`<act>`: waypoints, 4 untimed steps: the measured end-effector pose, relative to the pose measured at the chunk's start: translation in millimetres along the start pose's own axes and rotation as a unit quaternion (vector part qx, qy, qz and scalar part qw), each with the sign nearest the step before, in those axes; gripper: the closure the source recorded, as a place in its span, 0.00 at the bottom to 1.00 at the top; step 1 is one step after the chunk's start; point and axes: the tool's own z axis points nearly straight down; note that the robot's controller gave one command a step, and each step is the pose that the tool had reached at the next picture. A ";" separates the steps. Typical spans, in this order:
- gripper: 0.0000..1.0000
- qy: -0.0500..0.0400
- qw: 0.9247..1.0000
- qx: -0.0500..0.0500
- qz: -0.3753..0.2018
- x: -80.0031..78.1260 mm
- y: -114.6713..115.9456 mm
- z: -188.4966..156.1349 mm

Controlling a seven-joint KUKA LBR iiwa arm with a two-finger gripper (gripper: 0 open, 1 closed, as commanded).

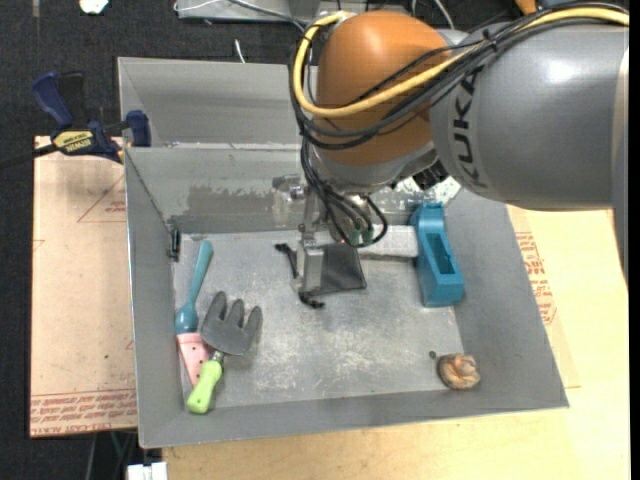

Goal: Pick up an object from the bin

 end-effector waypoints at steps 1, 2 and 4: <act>0.00 -0.005 0.999 0.000 -0.033 3.5 -15.5 -26.0; 0.00 -0.005 1.000 -0.001 -0.027 54.9 -34.6 10.7; 0.00 -0.010 0.999 -0.002 0.043 15.7 -113.9 35.7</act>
Offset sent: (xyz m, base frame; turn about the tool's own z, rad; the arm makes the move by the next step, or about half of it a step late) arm -0.0592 -0.0446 -0.0157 -0.0459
